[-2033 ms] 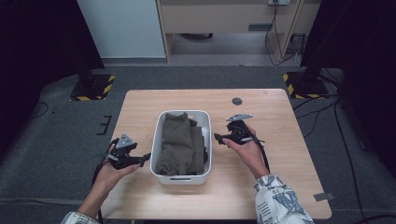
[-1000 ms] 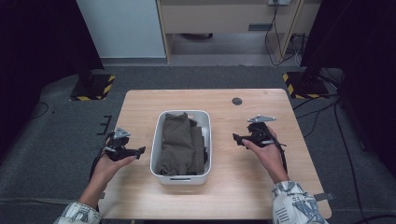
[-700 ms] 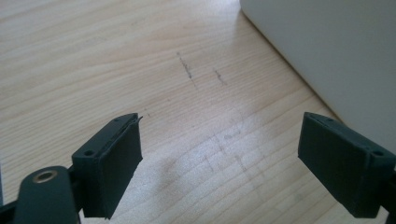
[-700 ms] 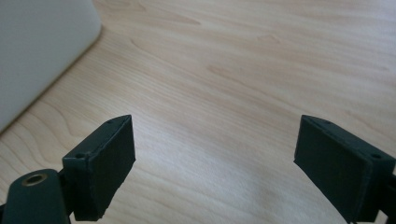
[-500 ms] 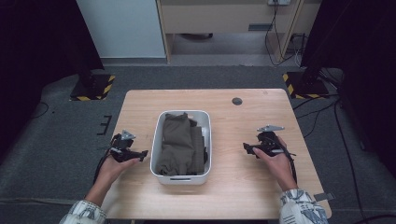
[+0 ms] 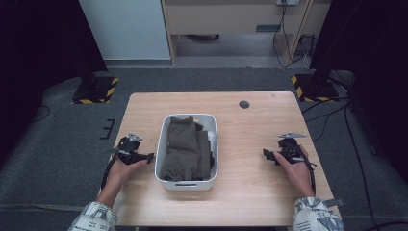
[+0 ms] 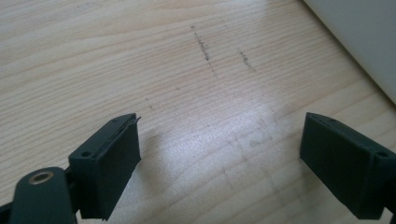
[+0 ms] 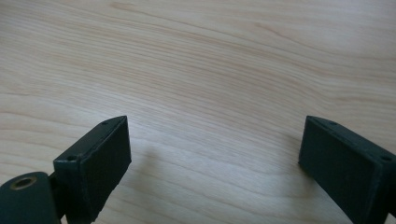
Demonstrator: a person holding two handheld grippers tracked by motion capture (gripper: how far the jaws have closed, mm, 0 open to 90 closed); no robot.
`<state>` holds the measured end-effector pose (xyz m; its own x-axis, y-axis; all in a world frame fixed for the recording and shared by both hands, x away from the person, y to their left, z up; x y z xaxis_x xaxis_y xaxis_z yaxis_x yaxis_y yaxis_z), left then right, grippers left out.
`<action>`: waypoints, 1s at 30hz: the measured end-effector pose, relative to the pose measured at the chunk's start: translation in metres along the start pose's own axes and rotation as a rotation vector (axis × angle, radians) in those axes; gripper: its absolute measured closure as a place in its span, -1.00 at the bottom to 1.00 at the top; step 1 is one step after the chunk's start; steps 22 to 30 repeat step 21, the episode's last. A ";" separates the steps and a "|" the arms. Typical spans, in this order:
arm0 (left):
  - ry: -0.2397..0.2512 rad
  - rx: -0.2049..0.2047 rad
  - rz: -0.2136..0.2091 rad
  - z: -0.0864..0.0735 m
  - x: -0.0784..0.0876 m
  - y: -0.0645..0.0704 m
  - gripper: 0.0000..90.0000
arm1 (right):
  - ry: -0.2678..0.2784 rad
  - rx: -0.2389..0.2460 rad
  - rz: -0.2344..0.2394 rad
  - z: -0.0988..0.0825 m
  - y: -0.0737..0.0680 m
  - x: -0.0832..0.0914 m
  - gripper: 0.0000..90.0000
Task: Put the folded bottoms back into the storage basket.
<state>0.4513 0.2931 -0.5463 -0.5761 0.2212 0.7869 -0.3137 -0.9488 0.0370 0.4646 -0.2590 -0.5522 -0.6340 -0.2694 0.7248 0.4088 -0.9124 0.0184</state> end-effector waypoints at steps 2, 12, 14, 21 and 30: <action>0.000 0.015 -0.005 0.000 -0.002 -0.001 -0.76 | -0.007 -0.018 -0.016 -0.002 0.004 0.001 -0.80; 0.070 0.039 -0.034 -0.001 -0.009 0.003 -0.84 | -0.001 0.019 -0.078 -0.003 -0.001 -0.004 -0.85; 0.097 0.041 -0.037 -0.003 -0.010 0.003 -0.86 | 0.020 0.034 -0.084 -0.004 -0.005 -0.007 -0.89; 0.114 0.043 -0.044 -0.003 -0.012 0.003 -0.91 | 0.024 0.039 -0.081 -0.003 -0.017 -0.009 -0.92; 0.114 0.043 -0.044 -0.003 -0.012 0.003 -0.91 | 0.024 0.039 -0.081 -0.003 -0.017 -0.009 -0.92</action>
Point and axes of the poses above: each handheld gripper's, and its own axes: x roughly backward along the jaws, z roughly out of its top, y roughly to its right, the point moved 3 cm from there along -x, roughly forward along the jaws, and after that the axes turned 8 degrees about x, right-handed, at the moved point
